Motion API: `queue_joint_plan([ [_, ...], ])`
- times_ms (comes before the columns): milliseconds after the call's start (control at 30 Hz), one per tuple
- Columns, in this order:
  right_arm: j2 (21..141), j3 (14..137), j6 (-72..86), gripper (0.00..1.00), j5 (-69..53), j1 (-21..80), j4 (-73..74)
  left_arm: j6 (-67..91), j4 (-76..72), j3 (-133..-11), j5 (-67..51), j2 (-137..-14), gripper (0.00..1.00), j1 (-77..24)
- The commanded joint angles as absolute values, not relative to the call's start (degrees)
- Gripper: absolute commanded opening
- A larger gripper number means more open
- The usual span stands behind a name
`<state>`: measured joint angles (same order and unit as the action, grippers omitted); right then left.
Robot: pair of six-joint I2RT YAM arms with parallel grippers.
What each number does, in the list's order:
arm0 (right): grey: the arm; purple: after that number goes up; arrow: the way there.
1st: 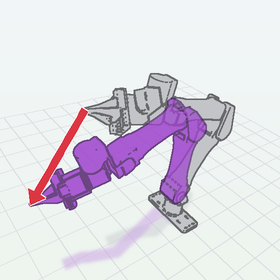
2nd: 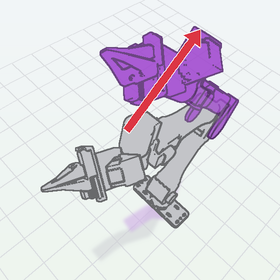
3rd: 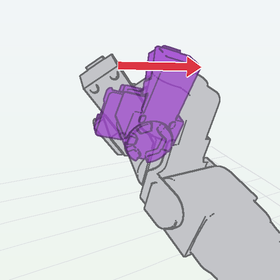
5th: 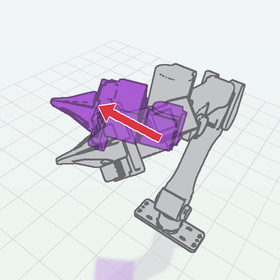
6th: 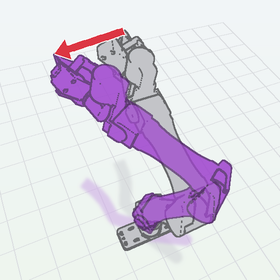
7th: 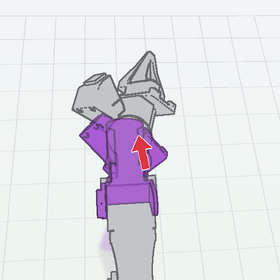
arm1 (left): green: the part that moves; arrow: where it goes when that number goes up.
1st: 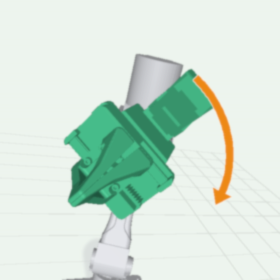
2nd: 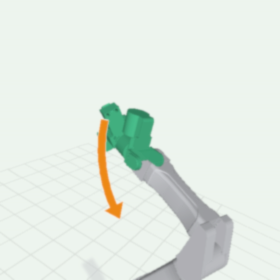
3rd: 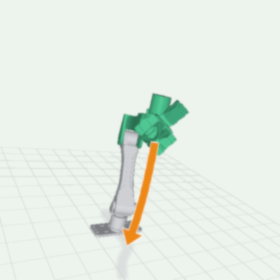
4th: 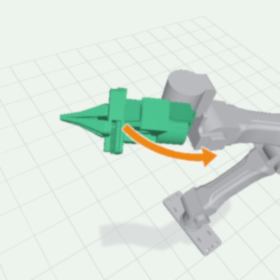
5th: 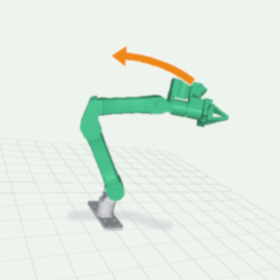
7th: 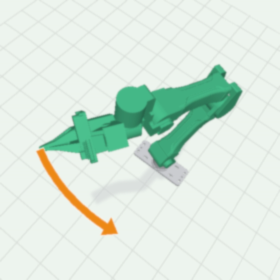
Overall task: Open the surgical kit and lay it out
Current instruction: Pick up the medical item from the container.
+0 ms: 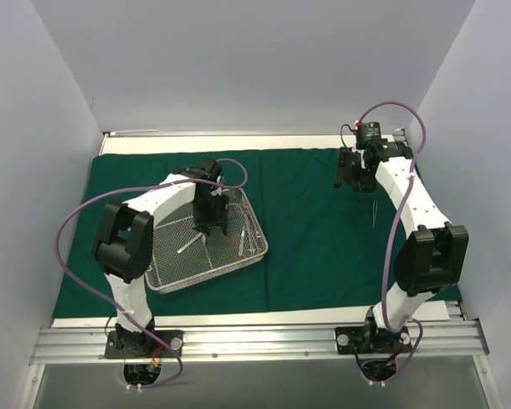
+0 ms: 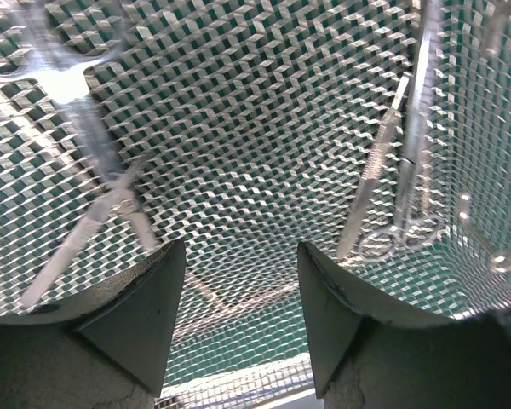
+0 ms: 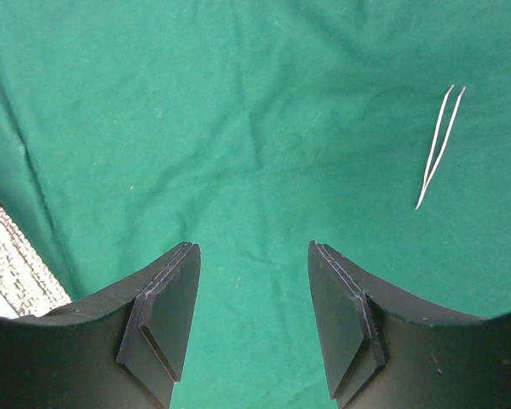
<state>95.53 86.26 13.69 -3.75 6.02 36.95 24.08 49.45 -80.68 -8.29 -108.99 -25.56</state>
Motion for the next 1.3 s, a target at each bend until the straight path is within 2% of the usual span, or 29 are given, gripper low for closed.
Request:
queue_joint_plan([
  [0, 91.5, 84.9, 14.4, 0.54, -5.6, 5.9, 37.4, 25.7, 50.1, -83.3, -2.7, -106.9, 0.64, -25.1],
  [167, 90.5, 83.4, 15.1, 0.54, -7.0, 5.9, 36.8, 22.5, 52.1, -82.9, -0.5, -106.4, 0.63, -24.4],
  [700, 90.4, 81.8, 15.6, 0.54, -8.2, 5.9, 36.0, 19.8, 53.2, -82.9, 0.4, -107.8, 0.50, -22.2],
  [967, 91.0, 81.8, 15.8, 0.54, -8.8, 6.0, 35.5, 21.3, 48.8, -80.9, -6.7, -106.1, 0.52, -23.3],
  [1267, 91.1, 81.6, 15.4, 0.54, -9.1, 5.9, 35.6, 20.0, 48.5, -85.1, -2.9, -108.6, 0.53, -22.5],
])
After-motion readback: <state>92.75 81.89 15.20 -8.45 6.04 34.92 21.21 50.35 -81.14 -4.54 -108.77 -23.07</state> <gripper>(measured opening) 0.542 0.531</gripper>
